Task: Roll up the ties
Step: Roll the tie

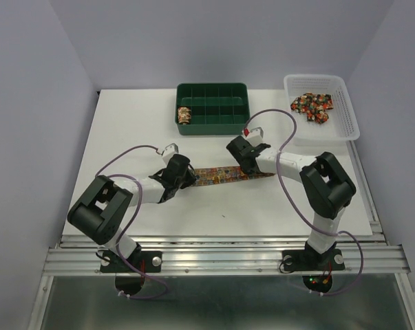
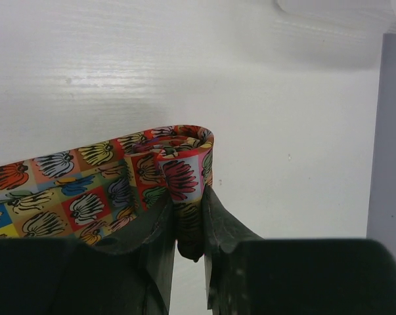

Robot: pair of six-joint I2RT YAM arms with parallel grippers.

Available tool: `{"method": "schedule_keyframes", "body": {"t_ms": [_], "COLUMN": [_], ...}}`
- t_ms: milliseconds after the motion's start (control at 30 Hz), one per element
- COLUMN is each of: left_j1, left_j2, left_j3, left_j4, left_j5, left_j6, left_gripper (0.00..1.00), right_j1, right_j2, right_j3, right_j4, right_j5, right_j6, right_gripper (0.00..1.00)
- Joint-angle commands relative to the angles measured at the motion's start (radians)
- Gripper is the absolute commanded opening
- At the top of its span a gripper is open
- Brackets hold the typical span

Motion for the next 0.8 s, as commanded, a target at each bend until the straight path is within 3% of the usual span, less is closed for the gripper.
{"method": "schedule_keyframes", "body": {"t_ms": [0, 767], "left_j1": [-0.003, -0.003], "left_j2": [-0.030, -0.023], "left_j3": [-0.028, -0.017], "left_j4": [-0.092, -0.086], "left_j5": [0.000, 0.025], "left_j6": [0.024, 0.033], "left_gripper": [0.17, 0.17], "right_j1": [0.053, 0.109], "right_j2": [0.050, 0.059], "right_j3": [0.064, 0.009], "right_j4": [-0.042, 0.162], "right_j5": [0.029, -0.249], "right_j6": [0.047, 0.009], "right_gripper": [0.01, 0.04]}}
